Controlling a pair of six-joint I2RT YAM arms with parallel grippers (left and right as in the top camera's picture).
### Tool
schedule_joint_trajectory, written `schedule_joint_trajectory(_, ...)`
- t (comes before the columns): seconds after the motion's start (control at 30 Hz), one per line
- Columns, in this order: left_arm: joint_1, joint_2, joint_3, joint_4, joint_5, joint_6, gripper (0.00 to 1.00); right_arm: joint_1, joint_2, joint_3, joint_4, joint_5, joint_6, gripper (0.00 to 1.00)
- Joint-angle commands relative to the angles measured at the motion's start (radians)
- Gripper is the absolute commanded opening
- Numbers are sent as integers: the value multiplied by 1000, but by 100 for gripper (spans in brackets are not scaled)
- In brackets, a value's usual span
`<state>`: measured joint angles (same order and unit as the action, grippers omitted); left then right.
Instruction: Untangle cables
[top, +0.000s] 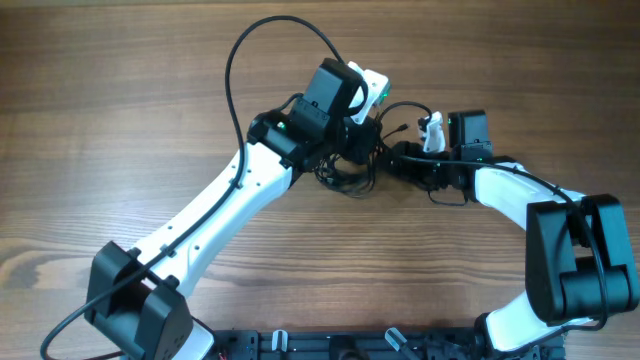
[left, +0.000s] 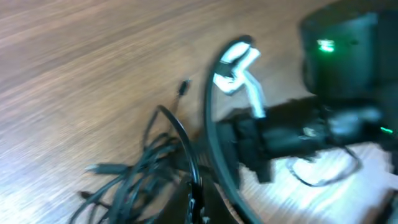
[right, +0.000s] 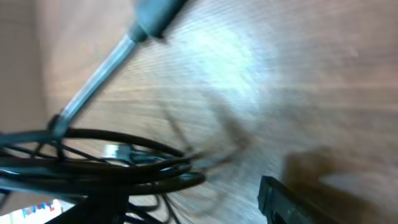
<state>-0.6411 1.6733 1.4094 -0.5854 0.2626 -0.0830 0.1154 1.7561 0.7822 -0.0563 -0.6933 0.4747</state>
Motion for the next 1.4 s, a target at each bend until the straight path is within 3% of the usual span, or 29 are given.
schedule_joint_trajectory(0.0, 37, -15, 12, 0, 248, 31, 4, 4, 21, -7, 58, -48, -2, 68)
schedule_joint_trajectory(0.2, 186, -26, 12, 100, 842, 22, 4, 10, 21, -7, 106, -41, -1, 70)
schedule_joint_trajectory(0.33, 260, -42, 12, 99, 884, -45, 4, 31, 21, -7, 92, -136, -105, 73)
schedule_joint_trajectory(0.43, 308, -48, 12, 92, 926, -45, 4, 31, 21, -7, -26, 41, -107, 68)
schedule_joint_trajectory(0.53, 360, -48, 12, 23, 834, -45, 4, 31, 21, -7, -108, 177, -97, 43)
schedule_joint_trajectory(0.6, 364, -46, 12, -53, 654, -76, 4, 31, 21, -7, -117, 177, -75, 26)
schedule_joint_trajectory(0.63, 363, -42, 12, -117, 492, -115, 4, 31, 21, -7, -118, 177, -54, 24)
schedule_joint_trajectory(0.73, 362, -27, 12, -206, 276, -116, 4, 31, 21, -7, -118, 176, -49, 23)
schedule_joint_trajectory(0.9, 362, 64, 12, -197, 256, -105, 12, 31, 21, -7, -121, 169, -49, 24)
schedule_joint_trajectory(1.0, 362, 175, 12, -218, 246, -105, 11, 31, 21, -8, -131, 170, -55, 26)
schedule_joint_trajectory(1.03, 362, 185, 12, -228, 230, -105, 16, 31, 21, -8, -134, 169, -55, 26)
schedule_joint_trajectory(1.07, 364, 197, 12, -250, 172, -105, 56, 31, 21, -8, -143, 170, -56, 27)
schedule_joint_trajectory(1.1, 364, 196, 14, -250, 124, -105, 77, 31, 21, -8, -146, 170, -56, 28)
schedule_joint_trajectory(1.17, 364, 192, 32, -246, 87, -89, 79, 31, 21, -7, -145, 170, -55, 29)
schedule_joint_trajectory(1.23, 352, 196, 35, -216, 81, 21, 80, 31, 21, -8, -145, 169, -53, 30)
schedule_joint_trajectory(1.37, 286, 258, 34, -138, 47, 106, 80, 31, 21, -8, -146, 174, -54, 31)
